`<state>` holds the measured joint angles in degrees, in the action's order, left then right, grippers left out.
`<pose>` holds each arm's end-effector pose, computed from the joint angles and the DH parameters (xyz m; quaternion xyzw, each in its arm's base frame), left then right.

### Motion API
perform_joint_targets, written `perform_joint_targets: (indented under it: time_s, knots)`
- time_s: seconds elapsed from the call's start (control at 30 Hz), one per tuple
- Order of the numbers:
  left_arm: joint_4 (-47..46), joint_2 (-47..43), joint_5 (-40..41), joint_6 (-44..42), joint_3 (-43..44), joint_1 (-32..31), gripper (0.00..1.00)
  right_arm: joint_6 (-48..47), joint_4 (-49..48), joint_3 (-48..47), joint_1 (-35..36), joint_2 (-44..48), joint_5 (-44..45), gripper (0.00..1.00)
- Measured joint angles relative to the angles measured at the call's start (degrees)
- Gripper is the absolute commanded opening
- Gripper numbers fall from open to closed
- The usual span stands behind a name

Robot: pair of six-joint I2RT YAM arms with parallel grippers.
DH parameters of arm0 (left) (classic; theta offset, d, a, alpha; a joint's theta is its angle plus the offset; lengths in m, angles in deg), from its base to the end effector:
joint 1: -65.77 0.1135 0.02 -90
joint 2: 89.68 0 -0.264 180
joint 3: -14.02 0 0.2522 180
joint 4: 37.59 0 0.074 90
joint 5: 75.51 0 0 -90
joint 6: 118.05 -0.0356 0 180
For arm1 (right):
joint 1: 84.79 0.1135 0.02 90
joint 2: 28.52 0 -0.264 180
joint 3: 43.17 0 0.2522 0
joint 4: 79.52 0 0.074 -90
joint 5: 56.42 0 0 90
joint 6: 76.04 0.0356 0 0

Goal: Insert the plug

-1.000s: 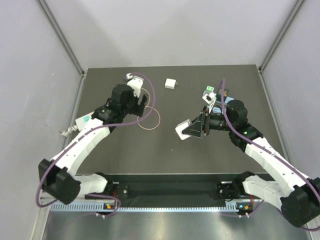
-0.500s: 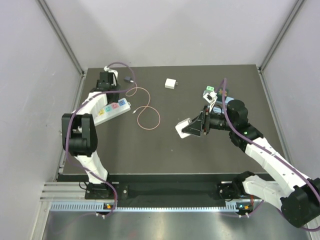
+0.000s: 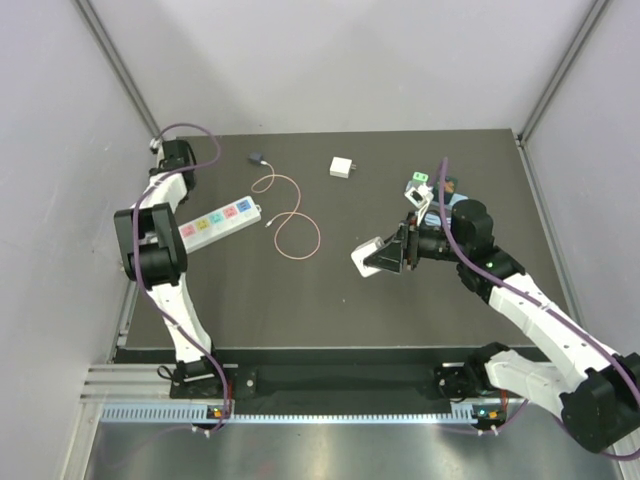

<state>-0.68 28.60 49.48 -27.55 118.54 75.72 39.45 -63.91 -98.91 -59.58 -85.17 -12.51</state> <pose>0.4450 0.0988 0.2062 -0.1825 0.8852 0.3086 0.2965 0.1896 0.1176 0.3020 -0.2324 0.7380 0.5192 0.3631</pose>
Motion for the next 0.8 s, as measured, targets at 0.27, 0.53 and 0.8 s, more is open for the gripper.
perform_joint_targets:
  time_s: [0.27,0.53,0.8]
  knots:
    - [1.84,0.48,1.79,3.67,-3.48,0.28,0.26,0.04,0.33,0.0,0.02,-0.15,0.92,0.0]
    - [6.05,0.48,-0.74,6.84,-5.44,-0.52,0.25,0.09,2.21,0.0,0.85,0.87,2.58,0.0]
    - [7.17,-2.21,-5.77,9.55,-9.77,-1.05,0.24,0.17,4.13,-0.02,1.31,3.02,4.76,0.0]
